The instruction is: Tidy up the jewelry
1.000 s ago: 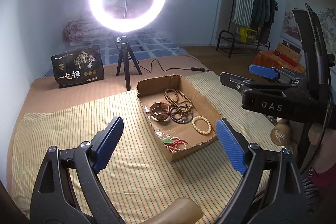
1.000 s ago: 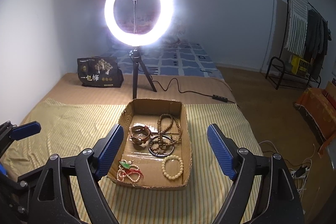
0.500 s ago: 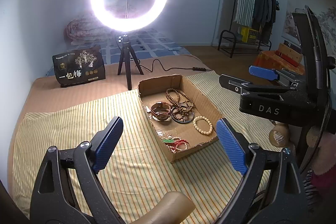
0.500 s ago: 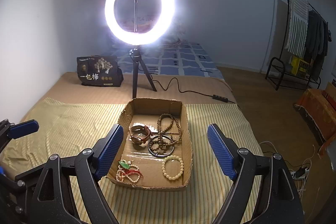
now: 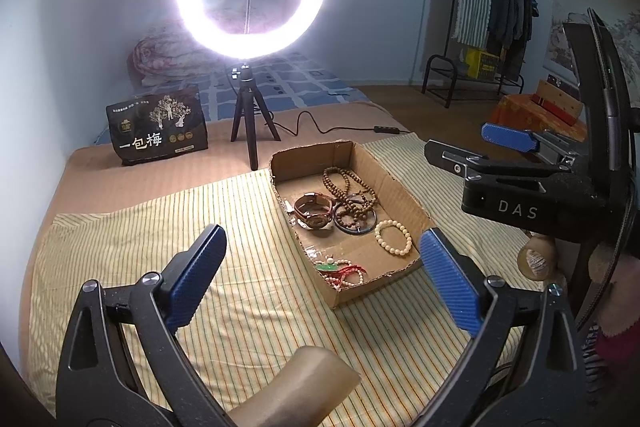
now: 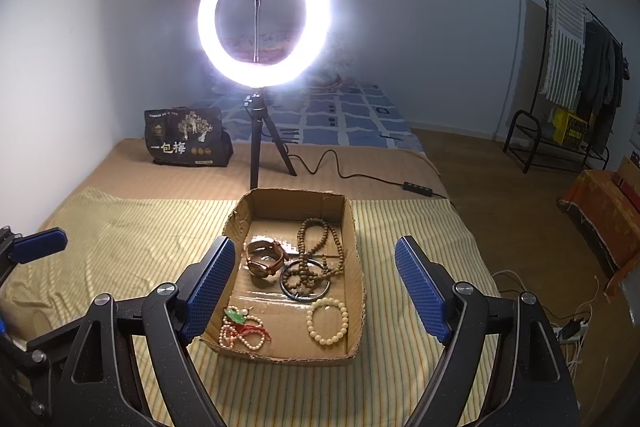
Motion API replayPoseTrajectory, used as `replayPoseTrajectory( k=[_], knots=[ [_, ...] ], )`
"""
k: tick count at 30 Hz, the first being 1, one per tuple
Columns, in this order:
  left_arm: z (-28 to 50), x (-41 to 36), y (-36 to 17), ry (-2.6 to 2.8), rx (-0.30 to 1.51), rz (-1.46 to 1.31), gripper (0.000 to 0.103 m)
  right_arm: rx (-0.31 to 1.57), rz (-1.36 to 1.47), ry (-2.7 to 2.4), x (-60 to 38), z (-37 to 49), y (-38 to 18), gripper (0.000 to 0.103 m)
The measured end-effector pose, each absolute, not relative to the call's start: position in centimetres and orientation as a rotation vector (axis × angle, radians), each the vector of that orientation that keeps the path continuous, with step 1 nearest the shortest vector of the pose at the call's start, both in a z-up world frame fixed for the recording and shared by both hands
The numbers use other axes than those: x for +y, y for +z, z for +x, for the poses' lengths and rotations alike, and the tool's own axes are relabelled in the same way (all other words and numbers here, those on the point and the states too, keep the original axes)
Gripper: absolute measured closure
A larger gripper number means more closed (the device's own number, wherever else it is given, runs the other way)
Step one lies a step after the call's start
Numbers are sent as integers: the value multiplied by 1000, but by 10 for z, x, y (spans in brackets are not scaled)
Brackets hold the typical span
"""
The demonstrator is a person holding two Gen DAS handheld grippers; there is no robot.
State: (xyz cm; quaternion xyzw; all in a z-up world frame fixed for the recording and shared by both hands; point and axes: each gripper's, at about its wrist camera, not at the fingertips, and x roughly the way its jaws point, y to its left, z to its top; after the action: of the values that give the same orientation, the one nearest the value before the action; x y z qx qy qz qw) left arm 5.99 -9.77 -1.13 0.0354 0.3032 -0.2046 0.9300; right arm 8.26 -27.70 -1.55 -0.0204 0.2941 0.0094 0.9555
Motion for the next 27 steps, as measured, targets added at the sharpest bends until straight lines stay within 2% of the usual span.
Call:
replayPoseTrajectory(
  k=[27],
  knots=[
    [66,-99,-18,-341,639,113,0,603,-48,22,-277,83,-17,21]
  ],
)
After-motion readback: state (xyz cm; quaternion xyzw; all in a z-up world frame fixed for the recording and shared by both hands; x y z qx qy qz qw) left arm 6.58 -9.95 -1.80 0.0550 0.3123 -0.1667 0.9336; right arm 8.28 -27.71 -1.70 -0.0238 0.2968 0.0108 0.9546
